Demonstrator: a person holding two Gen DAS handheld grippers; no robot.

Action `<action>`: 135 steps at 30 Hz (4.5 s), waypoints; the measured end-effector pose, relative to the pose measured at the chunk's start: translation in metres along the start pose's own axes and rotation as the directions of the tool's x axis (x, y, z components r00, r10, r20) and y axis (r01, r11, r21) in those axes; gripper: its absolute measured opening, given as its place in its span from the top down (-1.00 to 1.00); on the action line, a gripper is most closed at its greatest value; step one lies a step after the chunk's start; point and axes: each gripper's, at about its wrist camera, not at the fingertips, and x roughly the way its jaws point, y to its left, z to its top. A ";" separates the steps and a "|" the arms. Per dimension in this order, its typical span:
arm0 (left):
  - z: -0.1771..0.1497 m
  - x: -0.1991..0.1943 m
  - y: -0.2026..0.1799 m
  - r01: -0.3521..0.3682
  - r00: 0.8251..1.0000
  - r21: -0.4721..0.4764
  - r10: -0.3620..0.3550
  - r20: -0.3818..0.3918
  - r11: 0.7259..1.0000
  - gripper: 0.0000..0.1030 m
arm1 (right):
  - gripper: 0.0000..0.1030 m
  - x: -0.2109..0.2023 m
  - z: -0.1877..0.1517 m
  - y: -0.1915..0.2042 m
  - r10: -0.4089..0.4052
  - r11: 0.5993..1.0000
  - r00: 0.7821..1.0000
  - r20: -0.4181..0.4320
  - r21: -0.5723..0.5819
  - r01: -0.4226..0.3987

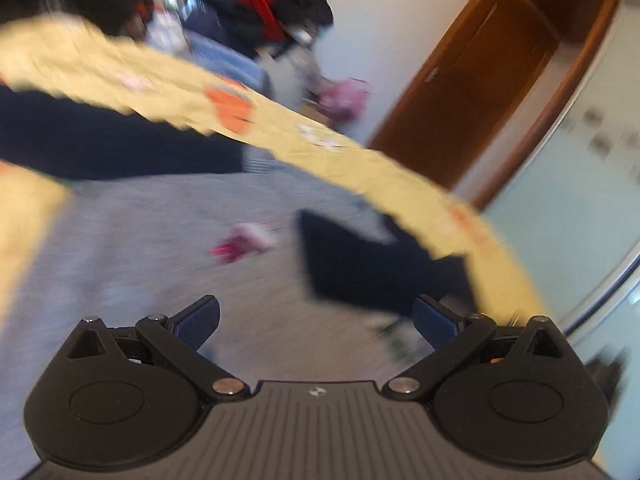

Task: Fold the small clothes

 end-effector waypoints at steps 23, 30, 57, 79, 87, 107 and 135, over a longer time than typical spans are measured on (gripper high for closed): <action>0.048 0.084 -0.009 -0.085 0.996 0.081 0.088 -0.030 0.993 0.88 | -0.29 0.001 0.002 -0.003 0.077 0.996 0.997 0.005 0.047 -0.077; 0.062 0.059 0.057 -0.210 0.978 -0.012 0.210 0.013 0.978 0.88 | -0.30 0.002 0.003 -0.002 0.074 0.997 0.997 0.004 0.039 -0.074; 0.040 0.061 0.088 -0.165 0.985 -0.066 0.168 0.044 0.984 0.82 | -0.49 0.130 0.065 0.031 -0.417 0.719 0.908 0.030 -0.600 0.350; 0.101 -0.121 0.338 -0.090 0.873 -0.728 0.405 0.270 0.679 -0.33 | -0.79 0.136 0.061 0.042 -0.434 0.680 0.901 0.009 -0.653 0.334; 0.140 -0.097 0.335 -0.326 0.793 -0.648 0.572 0.209 0.689 0.37 | -0.84 0.135 0.062 0.042 -0.425 0.690 0.905 0.000 -0.647 0.325; 0.015 0.089 -0.031 -0.334 0.941 0.521 0.305 0.145 0.786 0.90 | -0.85 0.131 0.066 0.039 -0.395 0.729 0.919 -0.011 -0.612 0.306; 0.007 -0.002 0.072 -0.208 0.960 -0.026 0.209 0.186 0.978 -0.59 | -0.69 0.131 0.057 0.091 -0.222 0.910 0.926 -0.304 -0.407 0.084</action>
